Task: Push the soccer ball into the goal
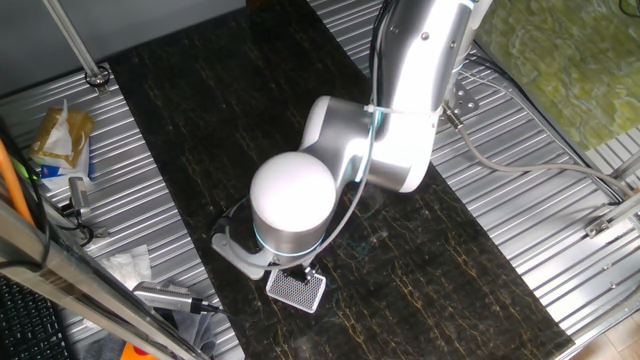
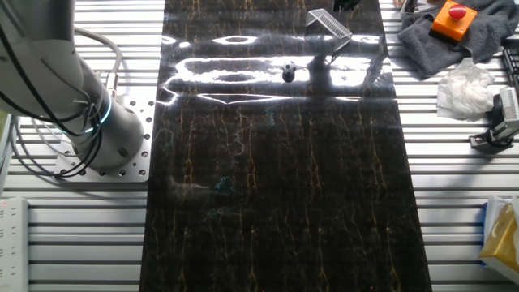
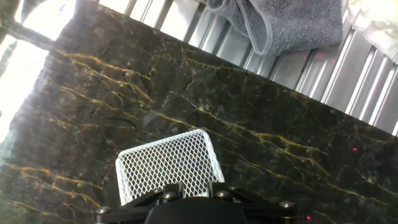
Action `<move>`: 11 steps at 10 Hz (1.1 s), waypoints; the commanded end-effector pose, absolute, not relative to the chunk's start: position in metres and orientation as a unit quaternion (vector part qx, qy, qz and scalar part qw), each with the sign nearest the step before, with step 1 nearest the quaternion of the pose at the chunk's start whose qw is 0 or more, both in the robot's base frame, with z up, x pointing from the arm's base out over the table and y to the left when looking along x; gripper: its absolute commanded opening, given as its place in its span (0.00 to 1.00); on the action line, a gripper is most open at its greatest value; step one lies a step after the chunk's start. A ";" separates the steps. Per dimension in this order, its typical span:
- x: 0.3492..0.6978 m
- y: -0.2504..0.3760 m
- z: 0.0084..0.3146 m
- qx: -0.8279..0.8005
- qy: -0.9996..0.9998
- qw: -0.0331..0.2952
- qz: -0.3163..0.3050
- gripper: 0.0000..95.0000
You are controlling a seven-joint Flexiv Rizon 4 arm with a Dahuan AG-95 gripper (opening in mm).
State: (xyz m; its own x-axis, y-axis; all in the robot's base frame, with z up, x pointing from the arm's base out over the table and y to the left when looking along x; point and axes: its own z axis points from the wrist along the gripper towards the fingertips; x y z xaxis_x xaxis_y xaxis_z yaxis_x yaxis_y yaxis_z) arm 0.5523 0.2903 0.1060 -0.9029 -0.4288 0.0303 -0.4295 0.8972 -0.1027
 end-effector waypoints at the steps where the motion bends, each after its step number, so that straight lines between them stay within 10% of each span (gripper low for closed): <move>1: 0.549 0.288 0.107 0.218 -0.975 0.000 0.052 0.20; 11: 0.457 0.220 0.094 0.254 -0.966 -0.011 0.056 0.20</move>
State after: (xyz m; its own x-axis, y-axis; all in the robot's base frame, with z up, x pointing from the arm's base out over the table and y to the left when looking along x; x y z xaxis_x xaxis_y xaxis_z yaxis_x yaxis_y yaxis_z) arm 0.4564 0.2177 0.0950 -0.8699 -0.4932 0.0070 -0.4907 0.8638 -0.1141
